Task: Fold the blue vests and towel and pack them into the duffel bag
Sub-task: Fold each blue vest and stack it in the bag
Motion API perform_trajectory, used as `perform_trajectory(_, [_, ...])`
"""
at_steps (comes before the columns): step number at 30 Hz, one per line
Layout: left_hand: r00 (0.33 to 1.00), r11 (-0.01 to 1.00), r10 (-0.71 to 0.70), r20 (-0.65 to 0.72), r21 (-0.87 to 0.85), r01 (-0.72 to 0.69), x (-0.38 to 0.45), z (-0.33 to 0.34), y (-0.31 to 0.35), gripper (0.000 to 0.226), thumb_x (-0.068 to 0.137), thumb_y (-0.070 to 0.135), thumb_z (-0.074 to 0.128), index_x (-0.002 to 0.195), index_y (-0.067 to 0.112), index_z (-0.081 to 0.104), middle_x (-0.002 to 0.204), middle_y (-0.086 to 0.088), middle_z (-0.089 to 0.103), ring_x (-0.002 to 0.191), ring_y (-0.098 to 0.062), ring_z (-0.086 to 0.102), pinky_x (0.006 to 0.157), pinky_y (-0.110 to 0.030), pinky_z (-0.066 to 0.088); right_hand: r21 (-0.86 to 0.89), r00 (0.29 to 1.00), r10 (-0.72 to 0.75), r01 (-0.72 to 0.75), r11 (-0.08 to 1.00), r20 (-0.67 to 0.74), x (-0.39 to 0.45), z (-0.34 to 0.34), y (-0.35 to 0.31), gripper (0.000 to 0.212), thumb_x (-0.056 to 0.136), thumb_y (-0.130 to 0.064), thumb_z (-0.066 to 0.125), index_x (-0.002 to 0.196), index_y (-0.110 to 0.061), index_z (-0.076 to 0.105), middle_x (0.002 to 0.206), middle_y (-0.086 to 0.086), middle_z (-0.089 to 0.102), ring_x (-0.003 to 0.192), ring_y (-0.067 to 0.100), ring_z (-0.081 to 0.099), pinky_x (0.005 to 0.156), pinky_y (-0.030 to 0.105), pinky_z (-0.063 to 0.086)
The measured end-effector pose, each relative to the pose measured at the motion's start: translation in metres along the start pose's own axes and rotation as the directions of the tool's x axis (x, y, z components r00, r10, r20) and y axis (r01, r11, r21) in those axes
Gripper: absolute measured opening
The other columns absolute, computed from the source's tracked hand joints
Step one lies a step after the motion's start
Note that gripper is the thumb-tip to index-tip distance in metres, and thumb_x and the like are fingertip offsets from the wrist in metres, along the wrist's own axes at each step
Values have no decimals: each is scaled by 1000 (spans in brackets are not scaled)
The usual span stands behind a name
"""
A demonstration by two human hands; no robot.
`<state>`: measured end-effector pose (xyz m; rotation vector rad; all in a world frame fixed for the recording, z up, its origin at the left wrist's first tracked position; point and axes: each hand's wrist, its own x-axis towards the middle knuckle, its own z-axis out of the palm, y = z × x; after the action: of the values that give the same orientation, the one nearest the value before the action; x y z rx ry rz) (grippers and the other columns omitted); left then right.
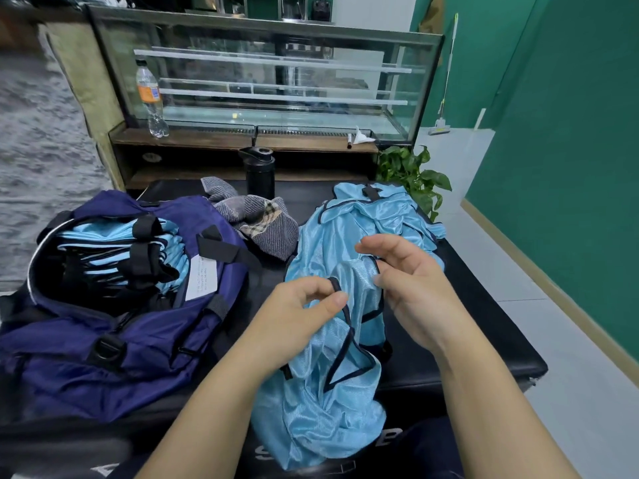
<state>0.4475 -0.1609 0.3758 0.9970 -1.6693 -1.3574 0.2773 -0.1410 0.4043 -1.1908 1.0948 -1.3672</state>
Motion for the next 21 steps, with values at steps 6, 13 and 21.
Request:
perform_trajectory(6, [996, 977, -40, -84, -211, 21, -1, -4, 4, 12, 82, 36, 64, 77, 25, 63, 78, -5, 64, 75, -23, 49, 75, -37, 37, -99, 980, 28, -48, 994, -197, 4, -8, 5, 35, 86, 9, 57, 100, -22, 65, 108, -9, 66, 82, 1, 62, 75, 16, 50])
perform_trajectory(13, [995, 977, -36, -90, -214, 16, -4, -7, 5, 32, 98, 9, 46, 122, 27, 58, 102, 8, 73, 95, -9, 69, 82, -23, 54, 53, 947, 145, -135, 989, -286, 9, -8, 12, 21, 88, -9, 65, 104, -22, 62, 106, 0, 66, 90, 14, 65, 82, 27, 50])
perform_trajectory(21, [997, 984, -55, -58, -175, 44, -3, -11, 3, 53, 88, 23, 57, 133, 49, 46, 93, -12, 62, 84, -28, 53, 77, -40, 44, -94, 967, 221, -211, 973, 123, -3, -4, 9, 58, 94, -5, 53, 122, -54, 42, 94, -1, 72, 79, 15, 66, 74, 29, 52])
